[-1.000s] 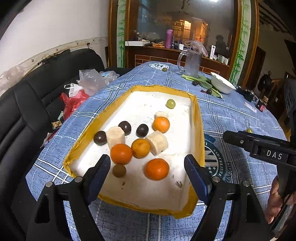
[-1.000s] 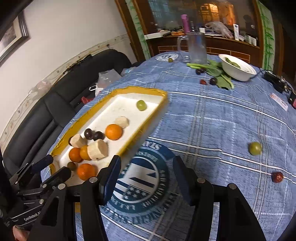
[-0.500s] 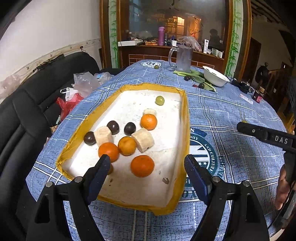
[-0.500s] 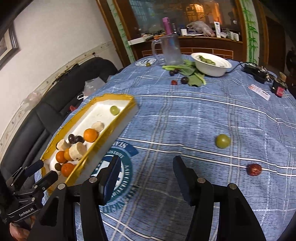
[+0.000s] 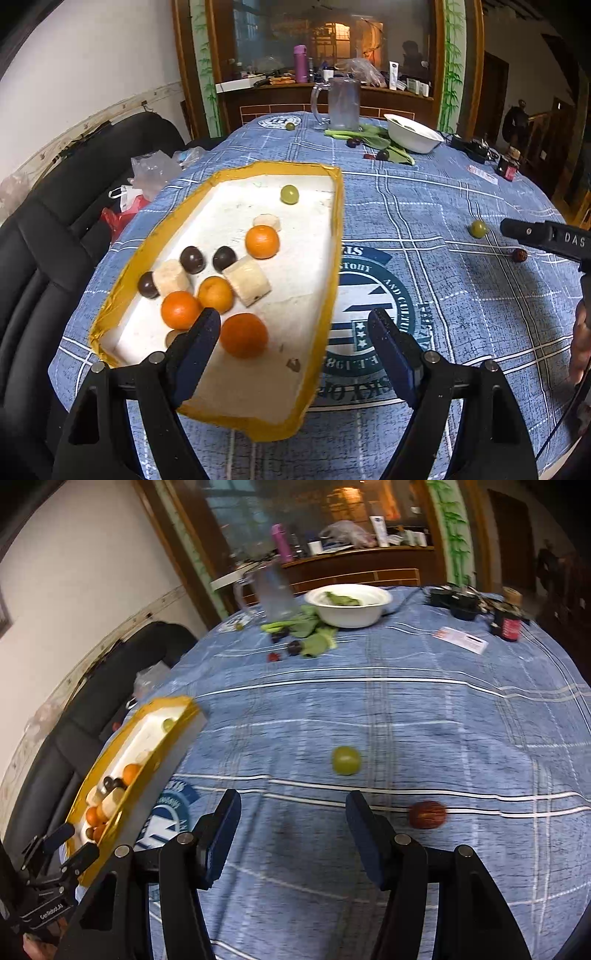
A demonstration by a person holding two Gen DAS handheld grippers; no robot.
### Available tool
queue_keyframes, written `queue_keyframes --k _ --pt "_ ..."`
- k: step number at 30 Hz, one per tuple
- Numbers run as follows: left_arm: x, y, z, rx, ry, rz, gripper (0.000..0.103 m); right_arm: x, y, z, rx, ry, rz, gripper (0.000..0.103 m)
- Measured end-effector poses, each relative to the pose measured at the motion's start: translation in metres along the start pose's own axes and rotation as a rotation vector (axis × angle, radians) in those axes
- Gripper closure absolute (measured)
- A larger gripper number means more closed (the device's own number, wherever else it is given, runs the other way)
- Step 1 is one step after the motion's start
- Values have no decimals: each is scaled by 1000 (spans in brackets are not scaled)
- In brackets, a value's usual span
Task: Organize fruits
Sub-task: 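Grasp a red date with the right tool while the left tool reaches toward a green grape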
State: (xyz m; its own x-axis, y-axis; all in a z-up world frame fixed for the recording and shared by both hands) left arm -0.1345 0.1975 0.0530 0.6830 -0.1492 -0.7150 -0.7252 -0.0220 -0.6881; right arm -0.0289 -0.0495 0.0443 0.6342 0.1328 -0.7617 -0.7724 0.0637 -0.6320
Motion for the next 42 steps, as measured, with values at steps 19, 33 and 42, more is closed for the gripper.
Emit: queue_keyframes --k 19,33,42 --pt "20 -11 -56 165 -51 0 22 15 -2 -72 160 17 28 37" --pt "46 -23 -77 159 58 53 22 22 -7 -95 170 60 41 37" --pt "73 -61 -106 140 224 29 22 37 4 -59 -57 156 59 39"
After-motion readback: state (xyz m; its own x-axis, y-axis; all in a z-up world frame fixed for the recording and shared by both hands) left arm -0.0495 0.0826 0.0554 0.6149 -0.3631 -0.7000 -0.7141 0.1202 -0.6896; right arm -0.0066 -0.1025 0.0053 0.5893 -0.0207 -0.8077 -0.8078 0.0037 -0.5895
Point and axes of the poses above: each gripper's, at about its wrist camera, not at the fingertips, and x roughly the way its jaws point, z to its left, y to its underside, the point moved 1 cm from there along x, roughly the way its jaws point, and after that the axes turned 15 degrees about y, right-handed, at the moved point
